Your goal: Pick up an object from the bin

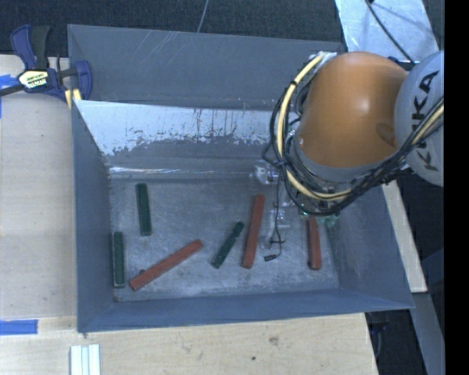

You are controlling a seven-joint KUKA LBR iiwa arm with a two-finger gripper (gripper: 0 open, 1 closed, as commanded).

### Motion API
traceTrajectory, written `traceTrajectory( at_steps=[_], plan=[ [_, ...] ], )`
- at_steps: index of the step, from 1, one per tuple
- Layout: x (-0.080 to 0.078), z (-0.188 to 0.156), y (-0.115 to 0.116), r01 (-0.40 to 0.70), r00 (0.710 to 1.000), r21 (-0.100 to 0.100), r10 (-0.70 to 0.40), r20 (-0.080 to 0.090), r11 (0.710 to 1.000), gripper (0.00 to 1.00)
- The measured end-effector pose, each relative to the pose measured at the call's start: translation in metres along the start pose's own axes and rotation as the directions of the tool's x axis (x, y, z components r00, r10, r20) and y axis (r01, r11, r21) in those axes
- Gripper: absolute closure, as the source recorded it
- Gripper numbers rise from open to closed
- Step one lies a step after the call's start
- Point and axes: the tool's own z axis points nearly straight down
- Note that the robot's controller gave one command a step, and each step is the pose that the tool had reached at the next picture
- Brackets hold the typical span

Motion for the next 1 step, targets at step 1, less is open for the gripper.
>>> traceTrajectory(
  at_steps=[1],
  plan=[
    [-0.0001, -0.0002, -0.0002, -0.001, 1.000, 0.000, 0.001, 0.000, 1.000, 0.00]
  ],
)
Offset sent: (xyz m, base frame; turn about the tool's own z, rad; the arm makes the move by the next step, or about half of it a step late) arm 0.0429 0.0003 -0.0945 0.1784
